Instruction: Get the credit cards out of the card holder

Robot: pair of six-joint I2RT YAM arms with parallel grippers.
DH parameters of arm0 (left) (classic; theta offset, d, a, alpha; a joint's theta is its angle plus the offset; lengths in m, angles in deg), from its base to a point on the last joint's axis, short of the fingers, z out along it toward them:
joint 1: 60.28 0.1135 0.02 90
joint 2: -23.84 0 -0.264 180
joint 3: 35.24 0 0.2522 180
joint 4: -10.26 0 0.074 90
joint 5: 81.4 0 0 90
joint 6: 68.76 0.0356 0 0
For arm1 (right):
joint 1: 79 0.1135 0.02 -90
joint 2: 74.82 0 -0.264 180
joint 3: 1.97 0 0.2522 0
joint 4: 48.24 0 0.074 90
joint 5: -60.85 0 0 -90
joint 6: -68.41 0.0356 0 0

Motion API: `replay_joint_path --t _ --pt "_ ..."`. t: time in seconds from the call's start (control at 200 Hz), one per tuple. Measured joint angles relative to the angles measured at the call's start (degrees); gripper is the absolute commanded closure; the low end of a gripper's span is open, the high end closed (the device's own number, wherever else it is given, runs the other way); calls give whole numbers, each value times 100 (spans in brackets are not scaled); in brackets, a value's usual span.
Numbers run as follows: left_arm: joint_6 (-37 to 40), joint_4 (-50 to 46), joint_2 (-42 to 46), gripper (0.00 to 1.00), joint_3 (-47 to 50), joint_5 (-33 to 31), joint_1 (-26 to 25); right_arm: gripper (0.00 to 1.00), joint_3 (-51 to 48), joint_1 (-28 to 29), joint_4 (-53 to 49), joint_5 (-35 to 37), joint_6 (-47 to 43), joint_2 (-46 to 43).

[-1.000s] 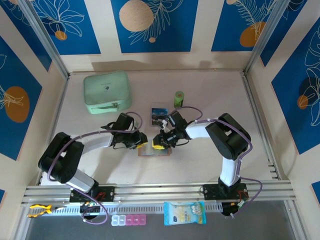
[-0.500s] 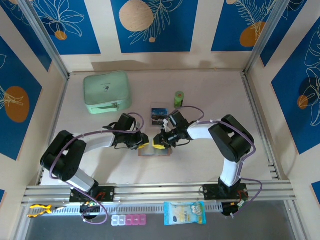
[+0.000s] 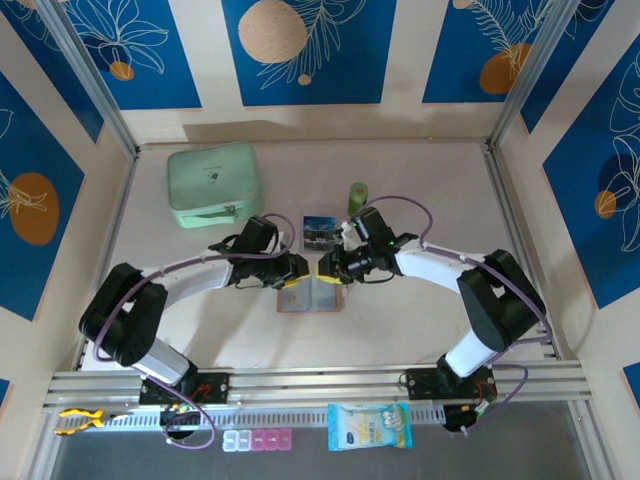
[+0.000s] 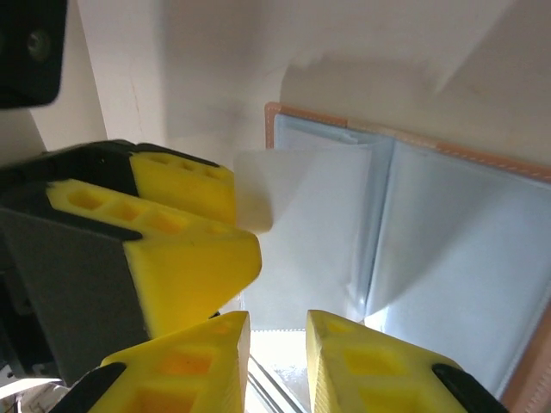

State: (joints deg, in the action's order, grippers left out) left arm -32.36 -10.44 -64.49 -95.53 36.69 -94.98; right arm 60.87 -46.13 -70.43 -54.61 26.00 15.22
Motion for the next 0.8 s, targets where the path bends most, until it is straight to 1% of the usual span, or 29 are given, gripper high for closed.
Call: replay_joint_path --t 0.07,0.315,0.565,0.8 --pt "0 0 -87 53 -101 15 -85 74 -13 -116 -96 44 -44 -131" --pt "4 2 -501 46 -424 44 -328 71 -315 -455 -315 170 -118 -702" --pt "-13 59 -979 45 -678 136 -496 69 -562 -673 -540 236 -157 -1080" --pt "-11 55 -1025 46 -739 155 -516 69 -573 -697 -612 258 -168 -1163"
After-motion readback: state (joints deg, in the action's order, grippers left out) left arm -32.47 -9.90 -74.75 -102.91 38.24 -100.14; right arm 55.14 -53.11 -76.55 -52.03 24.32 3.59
